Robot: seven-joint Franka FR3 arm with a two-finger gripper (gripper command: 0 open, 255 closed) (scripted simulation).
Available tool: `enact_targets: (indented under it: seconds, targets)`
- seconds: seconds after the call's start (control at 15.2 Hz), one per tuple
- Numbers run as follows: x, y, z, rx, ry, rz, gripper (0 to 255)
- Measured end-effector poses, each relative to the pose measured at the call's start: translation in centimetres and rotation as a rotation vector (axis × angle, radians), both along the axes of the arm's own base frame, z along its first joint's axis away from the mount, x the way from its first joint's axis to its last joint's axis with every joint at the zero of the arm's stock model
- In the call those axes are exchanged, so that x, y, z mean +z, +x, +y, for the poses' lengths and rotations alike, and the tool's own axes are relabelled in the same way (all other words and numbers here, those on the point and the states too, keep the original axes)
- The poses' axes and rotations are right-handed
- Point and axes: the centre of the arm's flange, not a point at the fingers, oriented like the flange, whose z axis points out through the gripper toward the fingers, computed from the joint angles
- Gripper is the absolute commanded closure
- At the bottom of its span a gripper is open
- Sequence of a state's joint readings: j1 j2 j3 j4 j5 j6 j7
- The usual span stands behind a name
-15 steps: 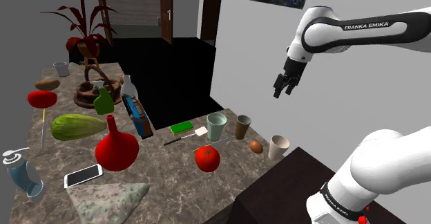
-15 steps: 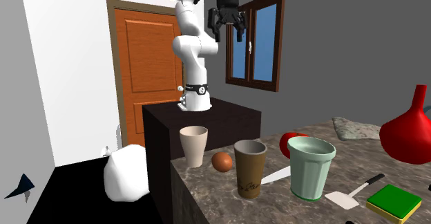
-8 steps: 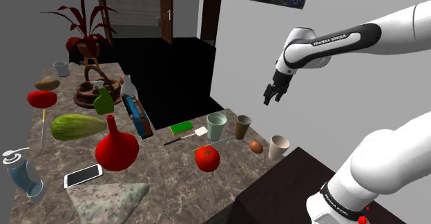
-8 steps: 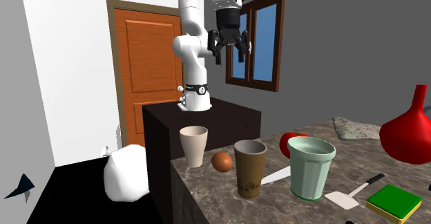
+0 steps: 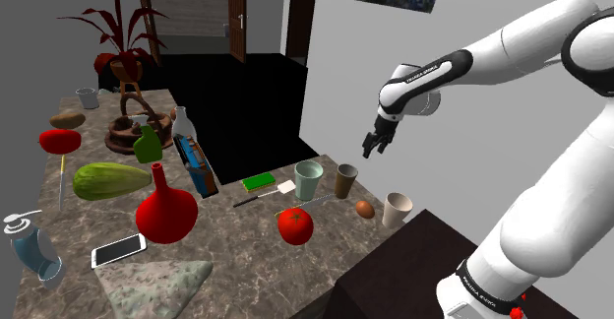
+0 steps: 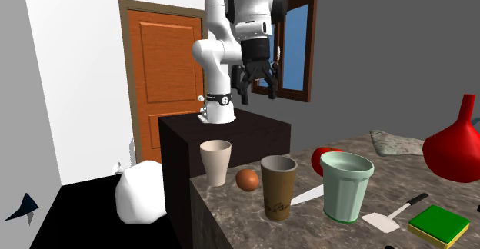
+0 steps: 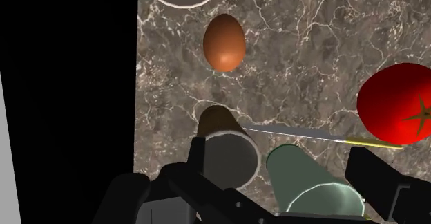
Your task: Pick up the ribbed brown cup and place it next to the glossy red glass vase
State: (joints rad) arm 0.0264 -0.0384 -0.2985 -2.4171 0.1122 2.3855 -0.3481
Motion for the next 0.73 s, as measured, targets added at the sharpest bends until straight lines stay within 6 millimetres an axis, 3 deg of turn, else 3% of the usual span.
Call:
enact_targets:
  seconds: [0.73]
  targets:
    - [-11.5, 7.2, -4.1, 0.017, 0.013, -0.022, 0]
